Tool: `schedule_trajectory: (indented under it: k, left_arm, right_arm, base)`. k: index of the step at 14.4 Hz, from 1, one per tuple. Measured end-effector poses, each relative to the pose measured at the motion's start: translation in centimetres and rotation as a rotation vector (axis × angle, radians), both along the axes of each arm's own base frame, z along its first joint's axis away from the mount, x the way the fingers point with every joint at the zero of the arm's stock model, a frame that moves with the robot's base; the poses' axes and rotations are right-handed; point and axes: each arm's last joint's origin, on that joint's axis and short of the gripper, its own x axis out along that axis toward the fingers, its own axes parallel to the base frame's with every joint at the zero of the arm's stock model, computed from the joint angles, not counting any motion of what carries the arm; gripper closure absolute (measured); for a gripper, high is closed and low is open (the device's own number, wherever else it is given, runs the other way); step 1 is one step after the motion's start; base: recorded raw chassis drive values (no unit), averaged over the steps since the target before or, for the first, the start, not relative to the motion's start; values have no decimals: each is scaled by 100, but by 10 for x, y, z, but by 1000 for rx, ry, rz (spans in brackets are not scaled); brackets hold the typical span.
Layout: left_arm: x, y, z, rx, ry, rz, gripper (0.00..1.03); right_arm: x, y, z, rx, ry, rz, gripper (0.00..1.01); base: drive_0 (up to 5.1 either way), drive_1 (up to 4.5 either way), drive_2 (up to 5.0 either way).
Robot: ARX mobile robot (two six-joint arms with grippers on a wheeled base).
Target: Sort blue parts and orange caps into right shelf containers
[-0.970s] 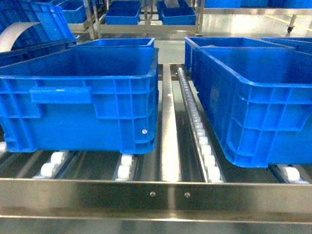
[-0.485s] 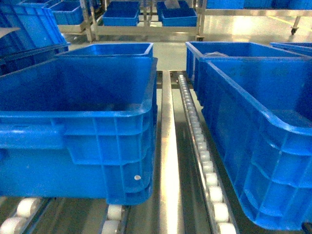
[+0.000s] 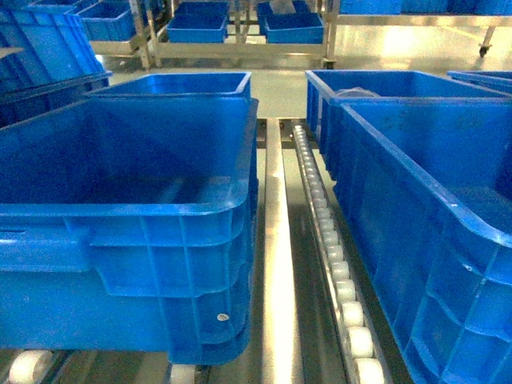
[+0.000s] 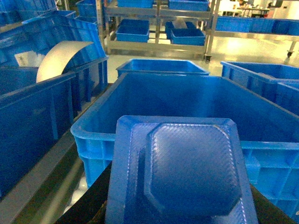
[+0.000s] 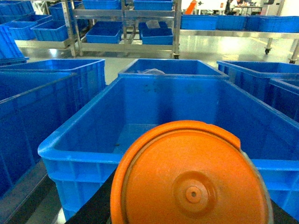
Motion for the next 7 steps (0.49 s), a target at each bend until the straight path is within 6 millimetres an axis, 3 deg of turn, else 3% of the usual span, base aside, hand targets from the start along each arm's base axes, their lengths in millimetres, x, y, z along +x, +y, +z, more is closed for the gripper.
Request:
schedule_trajectory:
  k: [7]
  left_arm:
    - [0, 0, 0, 0, 0, 0, 60]
  right_arm:
    - [0, 0, 0, 0, 0, 0, 56]
  base:
    - [0, 0, 0]
